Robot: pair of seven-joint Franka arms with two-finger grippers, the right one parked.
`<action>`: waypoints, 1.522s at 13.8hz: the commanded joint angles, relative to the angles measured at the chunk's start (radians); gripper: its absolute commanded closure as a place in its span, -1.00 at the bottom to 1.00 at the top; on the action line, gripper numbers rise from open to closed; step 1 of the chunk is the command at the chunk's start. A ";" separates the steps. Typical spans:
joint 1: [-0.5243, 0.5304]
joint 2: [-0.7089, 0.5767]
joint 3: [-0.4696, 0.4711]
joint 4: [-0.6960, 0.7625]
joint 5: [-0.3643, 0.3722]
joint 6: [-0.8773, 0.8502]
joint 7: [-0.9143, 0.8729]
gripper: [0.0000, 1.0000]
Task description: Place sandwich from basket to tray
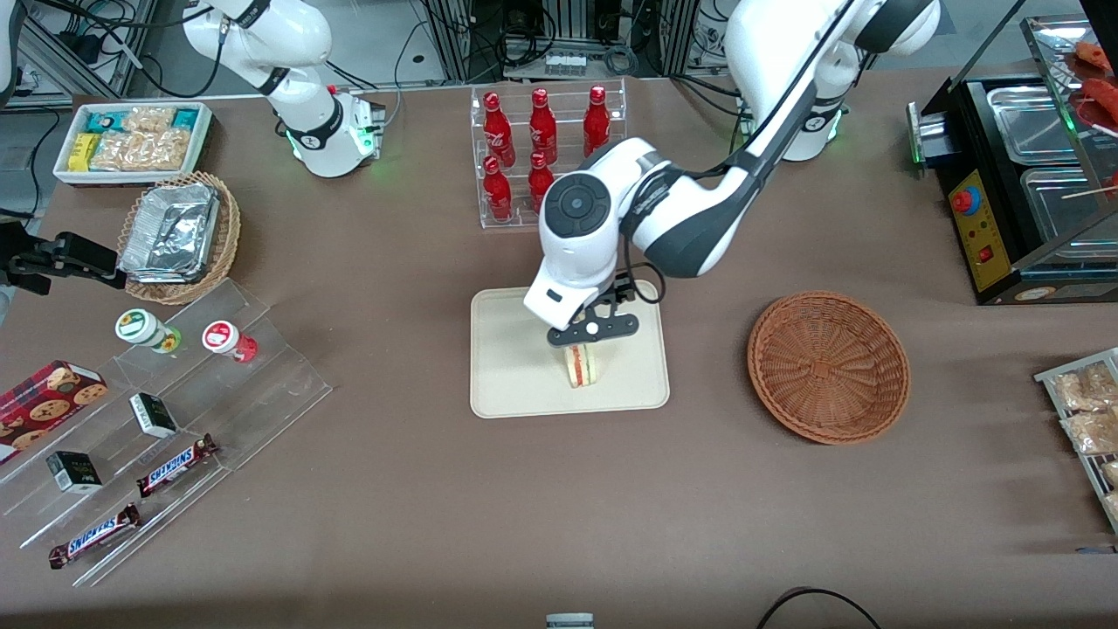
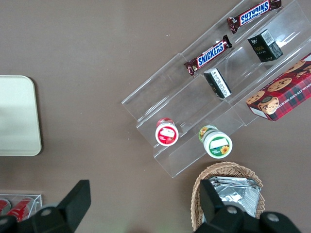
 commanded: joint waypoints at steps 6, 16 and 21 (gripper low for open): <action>0.259 -0.155 0.002 -0.006 -0.093 -0.230 0.381 -1.00; 0.519 -0.365 0.005 -0.215 -0.101 -0.249 0.678 -1.00; 0.585 -0.451 0.007 -0.279 -0.100 -0.286 0.717 -1.00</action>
